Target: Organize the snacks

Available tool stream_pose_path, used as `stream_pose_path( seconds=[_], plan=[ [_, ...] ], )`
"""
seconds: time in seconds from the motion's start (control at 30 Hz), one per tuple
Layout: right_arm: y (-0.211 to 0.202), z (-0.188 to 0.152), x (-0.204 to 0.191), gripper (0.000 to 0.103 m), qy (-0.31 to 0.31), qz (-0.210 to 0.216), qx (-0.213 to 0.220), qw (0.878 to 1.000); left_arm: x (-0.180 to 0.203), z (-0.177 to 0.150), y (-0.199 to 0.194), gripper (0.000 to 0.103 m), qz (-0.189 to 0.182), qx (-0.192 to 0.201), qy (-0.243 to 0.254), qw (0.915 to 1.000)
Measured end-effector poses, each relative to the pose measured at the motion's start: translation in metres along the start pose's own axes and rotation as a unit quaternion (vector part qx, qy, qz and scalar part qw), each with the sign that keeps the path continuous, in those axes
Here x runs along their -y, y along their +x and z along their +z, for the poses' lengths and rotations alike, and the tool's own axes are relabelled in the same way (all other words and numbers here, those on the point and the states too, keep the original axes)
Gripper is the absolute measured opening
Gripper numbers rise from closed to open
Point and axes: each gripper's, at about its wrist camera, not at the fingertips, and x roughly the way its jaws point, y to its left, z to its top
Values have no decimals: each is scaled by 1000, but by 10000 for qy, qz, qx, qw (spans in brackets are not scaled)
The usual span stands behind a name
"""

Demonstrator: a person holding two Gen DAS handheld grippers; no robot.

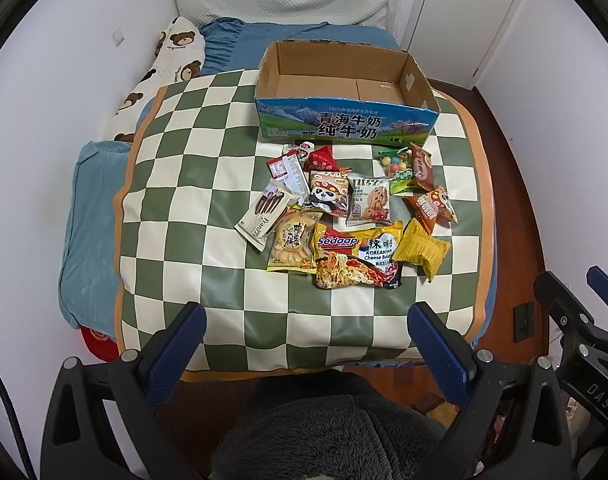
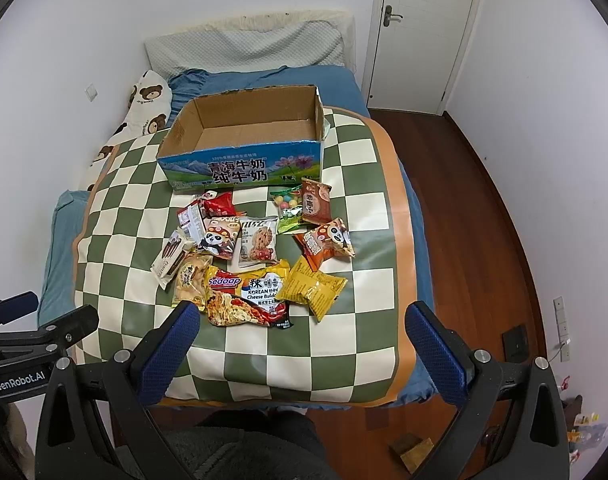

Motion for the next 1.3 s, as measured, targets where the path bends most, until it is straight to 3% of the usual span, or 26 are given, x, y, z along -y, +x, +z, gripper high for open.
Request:
stream_pose_path(
  seconds=[1.3],
  plan=[
    [-7,-2,1,103,10,39,49,10000,1,-1,-4,103,-5,19,4,10000]
  ],
)
